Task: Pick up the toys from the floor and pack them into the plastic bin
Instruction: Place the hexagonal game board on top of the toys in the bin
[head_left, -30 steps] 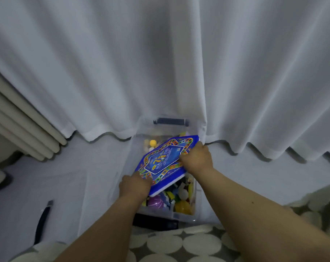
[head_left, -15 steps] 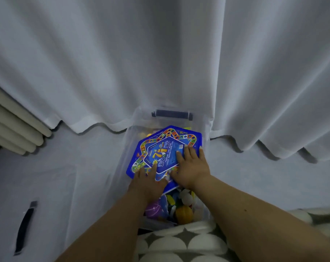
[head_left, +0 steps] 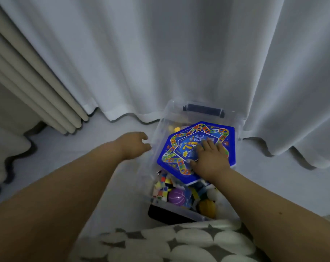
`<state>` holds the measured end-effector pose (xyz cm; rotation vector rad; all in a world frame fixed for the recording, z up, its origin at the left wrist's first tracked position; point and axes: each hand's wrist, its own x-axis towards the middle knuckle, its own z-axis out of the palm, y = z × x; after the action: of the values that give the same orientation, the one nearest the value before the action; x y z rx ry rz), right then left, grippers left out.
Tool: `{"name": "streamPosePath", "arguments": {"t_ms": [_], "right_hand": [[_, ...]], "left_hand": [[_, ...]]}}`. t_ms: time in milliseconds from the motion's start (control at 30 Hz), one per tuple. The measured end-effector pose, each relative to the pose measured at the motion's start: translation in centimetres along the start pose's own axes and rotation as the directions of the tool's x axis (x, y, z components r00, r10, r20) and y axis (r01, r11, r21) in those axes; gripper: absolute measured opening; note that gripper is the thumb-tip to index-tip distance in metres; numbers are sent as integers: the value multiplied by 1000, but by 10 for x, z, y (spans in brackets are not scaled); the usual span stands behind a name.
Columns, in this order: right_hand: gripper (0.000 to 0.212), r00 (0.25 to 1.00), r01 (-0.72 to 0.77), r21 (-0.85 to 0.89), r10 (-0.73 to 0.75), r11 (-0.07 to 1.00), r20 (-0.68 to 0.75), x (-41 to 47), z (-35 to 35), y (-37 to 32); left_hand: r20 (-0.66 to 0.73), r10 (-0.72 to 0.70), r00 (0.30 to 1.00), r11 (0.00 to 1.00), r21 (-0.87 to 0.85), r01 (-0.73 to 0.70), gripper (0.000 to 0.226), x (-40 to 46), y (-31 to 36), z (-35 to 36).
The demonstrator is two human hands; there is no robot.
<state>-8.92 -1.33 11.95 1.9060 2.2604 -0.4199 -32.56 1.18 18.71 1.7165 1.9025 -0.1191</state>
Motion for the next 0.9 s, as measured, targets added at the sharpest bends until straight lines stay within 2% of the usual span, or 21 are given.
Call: {"name": "streamPosePath", "arguments": {"t_ms": [133, 233, 333, 400, 500, 667, 800, 900], "right_hand": [[59, 992, 109, 87, -103, 990, -70, -6, 1, -45], [59, 987, 163, 258, -158, 952, -40, -12, 8, -89], [70, 986, 79, 463, -137, 883, 94, -17, 19, -131], [86, 985, -13, 558, -85, 830, 150, -18, 27, -153], [108, 976, -70, 513, -48, 855, 214, -24, 31, -173], [96, 970, -46, 499, -79, 866, 228, -43, 24, -173], [101, 945, 75, 512, -225, 855, 239, -55, 32, -174], [98, 913, 197, 551, -357, 811, 198, -67, 38, -176]], "left_hand": [[-31, -164, 986, 955, -254, 151, 39, -26, -82, -24], [-16, -297, 955, 874, -407, 265, 37, -47, -130, -7], [8, -383, 924, 784, -526, 329, 33, -58, -162, 15], [36, -412, 910, 737, -574, 356, 23, -60, -173, 24], [31, -398, 917, 742, -577, 342, 14, -57, -172, 28], [74, -303, 950, 764, -577, 289, 30, -50, -131, 22], [172, -240, 955, 866, -407, 291, 47, -57, -90, 9], [257, -281, 925, 921, -198, 335, 50, -65, -71, 3]]}}
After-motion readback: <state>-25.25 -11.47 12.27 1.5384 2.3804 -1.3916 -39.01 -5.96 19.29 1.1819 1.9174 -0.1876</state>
